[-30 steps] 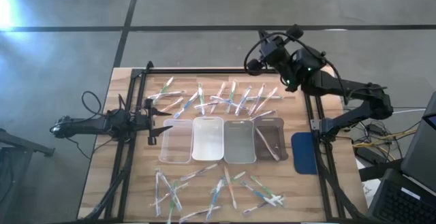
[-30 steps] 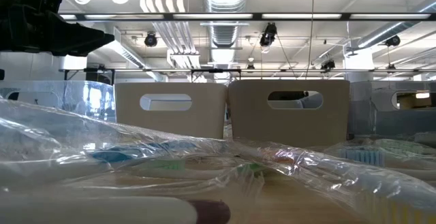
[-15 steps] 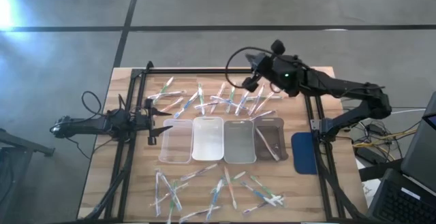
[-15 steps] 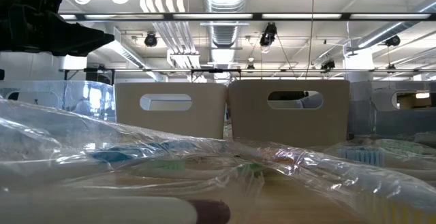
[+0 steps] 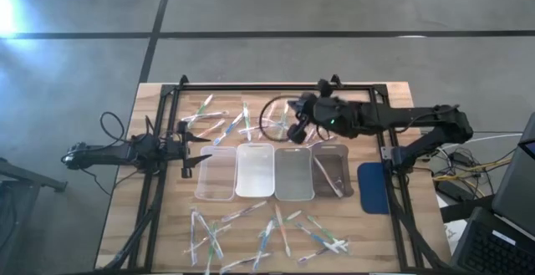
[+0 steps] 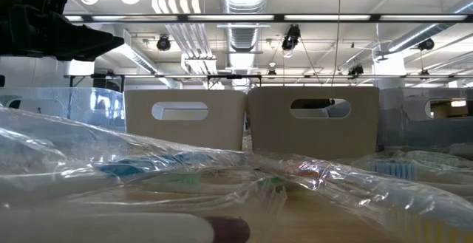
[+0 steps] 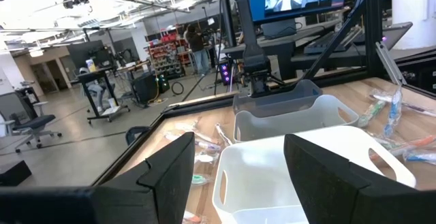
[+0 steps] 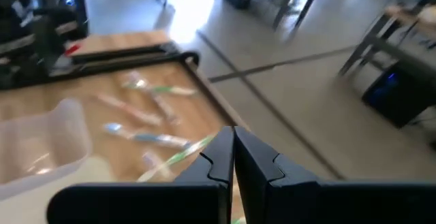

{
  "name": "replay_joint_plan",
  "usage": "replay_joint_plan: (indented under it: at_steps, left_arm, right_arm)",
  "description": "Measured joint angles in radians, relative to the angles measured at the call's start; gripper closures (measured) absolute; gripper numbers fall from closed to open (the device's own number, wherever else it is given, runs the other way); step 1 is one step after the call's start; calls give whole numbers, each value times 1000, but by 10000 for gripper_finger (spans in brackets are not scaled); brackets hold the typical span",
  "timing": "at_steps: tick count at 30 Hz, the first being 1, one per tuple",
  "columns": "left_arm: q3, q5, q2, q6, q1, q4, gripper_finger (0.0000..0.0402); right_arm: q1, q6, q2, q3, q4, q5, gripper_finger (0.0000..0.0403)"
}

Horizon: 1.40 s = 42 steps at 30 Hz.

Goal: Pick & Place Toothbrushes
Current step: Put the blue toothbrush into the gray bin

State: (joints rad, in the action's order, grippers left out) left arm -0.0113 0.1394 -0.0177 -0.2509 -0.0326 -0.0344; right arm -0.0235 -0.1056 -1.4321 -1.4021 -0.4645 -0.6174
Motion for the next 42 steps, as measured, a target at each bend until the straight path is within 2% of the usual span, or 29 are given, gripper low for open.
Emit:
replay_joint_plan:
  at_steps: [17,27,35,42]
  left_arm:
    - [0,0,0,0,0,0,170]
    - [0,0,0,0,-1,0,170]
    - [0,0,0,0,-1,0,170]
    - [0,0,0,0,-1,0,170]
  right_arm:
    - [-287,-653,-65,0,-410,-3,394]
    - [-465,-889,-96,2,-429,4,394]
    - [-576,-998,-173,2,-421,152,394]
    - [-624,-1103,-264,2,-421,257,394]
